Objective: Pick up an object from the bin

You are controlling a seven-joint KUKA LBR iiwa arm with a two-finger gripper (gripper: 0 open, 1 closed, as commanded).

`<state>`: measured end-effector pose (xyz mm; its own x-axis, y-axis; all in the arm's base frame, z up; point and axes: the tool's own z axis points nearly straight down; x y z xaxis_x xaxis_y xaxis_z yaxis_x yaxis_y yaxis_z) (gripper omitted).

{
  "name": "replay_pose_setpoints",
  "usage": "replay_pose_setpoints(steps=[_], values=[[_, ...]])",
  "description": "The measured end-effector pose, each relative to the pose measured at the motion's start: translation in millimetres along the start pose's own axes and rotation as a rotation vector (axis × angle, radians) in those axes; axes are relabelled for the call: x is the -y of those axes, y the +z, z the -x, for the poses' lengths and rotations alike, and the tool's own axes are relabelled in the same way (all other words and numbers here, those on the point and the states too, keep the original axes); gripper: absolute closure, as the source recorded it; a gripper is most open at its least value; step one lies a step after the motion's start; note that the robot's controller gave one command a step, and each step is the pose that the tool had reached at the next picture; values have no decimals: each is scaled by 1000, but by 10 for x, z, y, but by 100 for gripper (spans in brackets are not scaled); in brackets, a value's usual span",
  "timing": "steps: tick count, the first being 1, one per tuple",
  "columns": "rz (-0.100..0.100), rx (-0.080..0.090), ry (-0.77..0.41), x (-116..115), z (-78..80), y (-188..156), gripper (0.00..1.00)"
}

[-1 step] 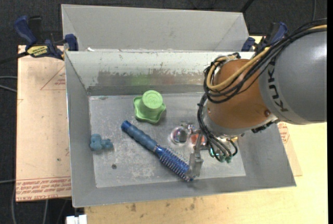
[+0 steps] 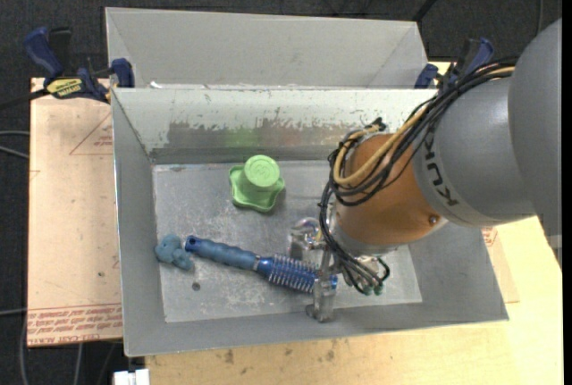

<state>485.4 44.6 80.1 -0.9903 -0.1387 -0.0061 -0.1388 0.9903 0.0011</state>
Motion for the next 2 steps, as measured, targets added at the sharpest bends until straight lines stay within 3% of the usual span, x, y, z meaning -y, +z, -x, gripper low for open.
replay_pose_setpoints(steps=[1, 2], values=[[0, -6, 0, 1, -17, -6, 100], [-2, 5, -143, 72, 217, -1908, 100]])
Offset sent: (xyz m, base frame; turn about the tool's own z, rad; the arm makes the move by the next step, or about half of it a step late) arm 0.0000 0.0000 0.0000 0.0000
